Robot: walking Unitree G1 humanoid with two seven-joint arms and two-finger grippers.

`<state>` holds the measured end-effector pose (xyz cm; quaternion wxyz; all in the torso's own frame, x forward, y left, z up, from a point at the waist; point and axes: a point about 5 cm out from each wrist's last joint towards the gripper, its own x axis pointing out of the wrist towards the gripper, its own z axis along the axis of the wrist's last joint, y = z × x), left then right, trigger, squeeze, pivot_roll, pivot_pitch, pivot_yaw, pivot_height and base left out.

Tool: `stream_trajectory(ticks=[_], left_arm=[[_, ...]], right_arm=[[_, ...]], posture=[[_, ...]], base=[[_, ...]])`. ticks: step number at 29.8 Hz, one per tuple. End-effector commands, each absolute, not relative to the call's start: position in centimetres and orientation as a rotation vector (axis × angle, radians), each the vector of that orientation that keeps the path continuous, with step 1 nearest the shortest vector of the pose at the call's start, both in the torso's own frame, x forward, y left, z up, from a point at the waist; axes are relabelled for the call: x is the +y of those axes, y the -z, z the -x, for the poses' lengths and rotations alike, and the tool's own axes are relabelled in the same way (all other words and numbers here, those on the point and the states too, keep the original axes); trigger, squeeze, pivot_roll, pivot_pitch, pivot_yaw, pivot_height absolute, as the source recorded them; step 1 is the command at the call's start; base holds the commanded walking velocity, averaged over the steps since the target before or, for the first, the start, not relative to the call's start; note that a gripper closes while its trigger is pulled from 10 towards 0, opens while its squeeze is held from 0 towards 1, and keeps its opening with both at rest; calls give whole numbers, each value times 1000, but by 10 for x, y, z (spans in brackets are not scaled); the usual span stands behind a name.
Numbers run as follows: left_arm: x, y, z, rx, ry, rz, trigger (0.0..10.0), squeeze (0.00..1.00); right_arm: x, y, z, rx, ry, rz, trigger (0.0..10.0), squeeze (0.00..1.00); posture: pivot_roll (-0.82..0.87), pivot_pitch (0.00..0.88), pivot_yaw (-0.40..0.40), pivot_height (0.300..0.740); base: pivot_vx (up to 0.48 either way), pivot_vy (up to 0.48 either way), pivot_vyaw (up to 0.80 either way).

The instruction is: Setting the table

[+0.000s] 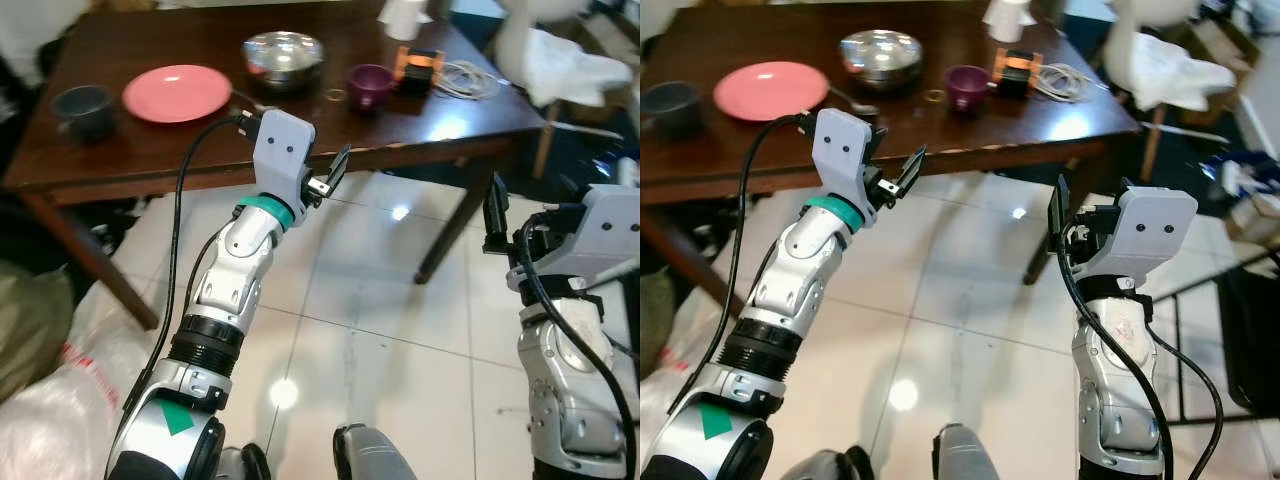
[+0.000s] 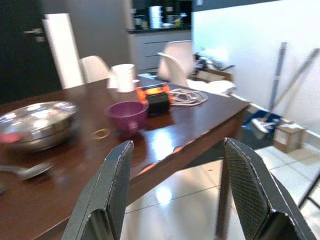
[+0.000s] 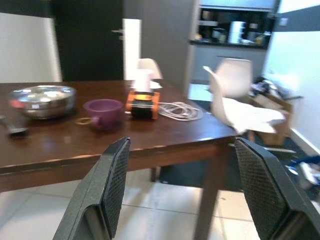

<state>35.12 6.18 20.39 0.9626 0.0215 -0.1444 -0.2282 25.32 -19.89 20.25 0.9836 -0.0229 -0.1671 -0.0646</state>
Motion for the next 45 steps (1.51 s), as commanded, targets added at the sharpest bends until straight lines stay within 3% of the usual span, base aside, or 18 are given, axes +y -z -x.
stream_trajectory(ticks=[1, 45], left_arm=[[61, -199, -351, -271, 469, -57, 10000, 0], [59, -198, -351, -269, 470, -55, 10000, 0]], right_arm=[[-200, -201, -253, -326, 138, 41, 10000, 0], [-199, -202, -254, -321, 126, 45, 10000, 0]], posture=[[-106, 0, 37, 740], [-106, 0, 32, 740]], base=[[0, 0, -800], [0, 0, -800]])
